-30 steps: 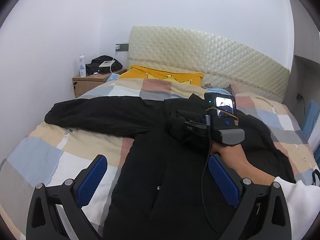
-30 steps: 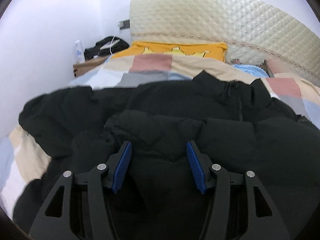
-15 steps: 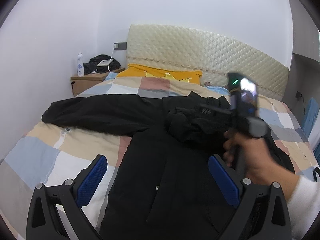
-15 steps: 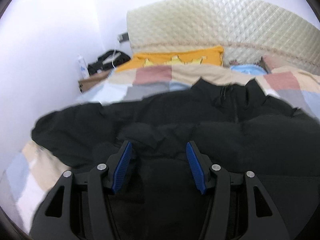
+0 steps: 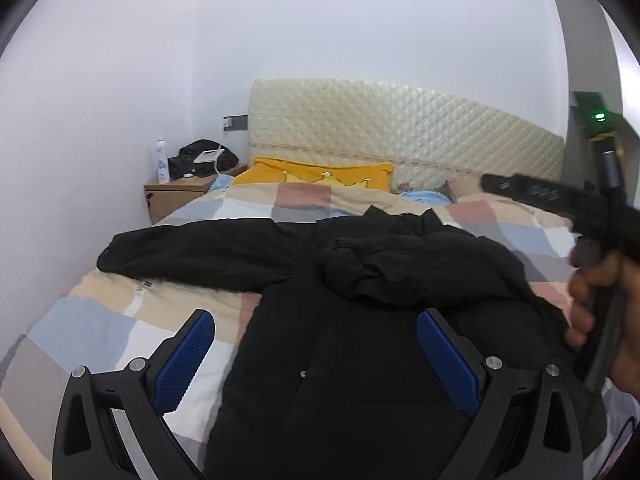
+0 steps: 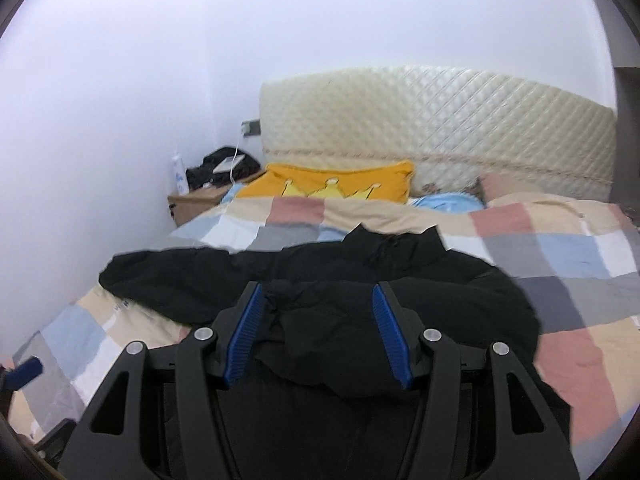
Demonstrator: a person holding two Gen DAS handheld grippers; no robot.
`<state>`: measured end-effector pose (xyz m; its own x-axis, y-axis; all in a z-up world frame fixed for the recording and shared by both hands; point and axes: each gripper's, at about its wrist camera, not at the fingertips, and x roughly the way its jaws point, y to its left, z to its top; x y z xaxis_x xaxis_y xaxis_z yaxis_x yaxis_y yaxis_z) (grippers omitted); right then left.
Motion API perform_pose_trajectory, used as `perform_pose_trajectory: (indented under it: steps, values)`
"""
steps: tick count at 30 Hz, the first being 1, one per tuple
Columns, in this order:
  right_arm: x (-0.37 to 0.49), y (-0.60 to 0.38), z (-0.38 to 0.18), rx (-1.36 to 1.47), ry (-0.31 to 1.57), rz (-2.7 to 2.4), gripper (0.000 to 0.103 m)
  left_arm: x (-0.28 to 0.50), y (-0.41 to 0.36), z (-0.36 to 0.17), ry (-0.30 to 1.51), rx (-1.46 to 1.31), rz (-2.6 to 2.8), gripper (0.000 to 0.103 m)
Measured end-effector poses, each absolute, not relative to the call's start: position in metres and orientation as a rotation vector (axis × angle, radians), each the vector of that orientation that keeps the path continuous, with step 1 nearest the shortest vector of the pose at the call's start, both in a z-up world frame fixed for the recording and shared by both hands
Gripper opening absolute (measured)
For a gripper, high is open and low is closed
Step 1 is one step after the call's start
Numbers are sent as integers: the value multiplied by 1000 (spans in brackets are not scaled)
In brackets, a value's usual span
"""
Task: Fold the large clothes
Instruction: 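Move the left tool toward the other sleeve cuff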
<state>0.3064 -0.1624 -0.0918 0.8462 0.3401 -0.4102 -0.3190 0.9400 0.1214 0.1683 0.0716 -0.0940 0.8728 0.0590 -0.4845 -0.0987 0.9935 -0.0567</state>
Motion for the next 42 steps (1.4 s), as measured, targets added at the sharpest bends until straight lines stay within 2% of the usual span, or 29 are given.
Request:
perform_pose_trajectory:
  steps: [6,14,23,38,42]
  values:
    - [243,-202,-65,32,377,335,58,154,69,-85,493,-133,43,102]
    - [172,-249,-62,95,347,305,58,132,70,-88,523,-127,43,102]
    - [139,-263,-91,92,389,264,58,117,42,-81,472,-35,4,102]
    - [71,-285,-125,138,391,193,58,103,49,-88,496,-135,-25,102]
    - [63,-290,-126,145,377,167,62,110,57,-87,522,-140,-53,102]
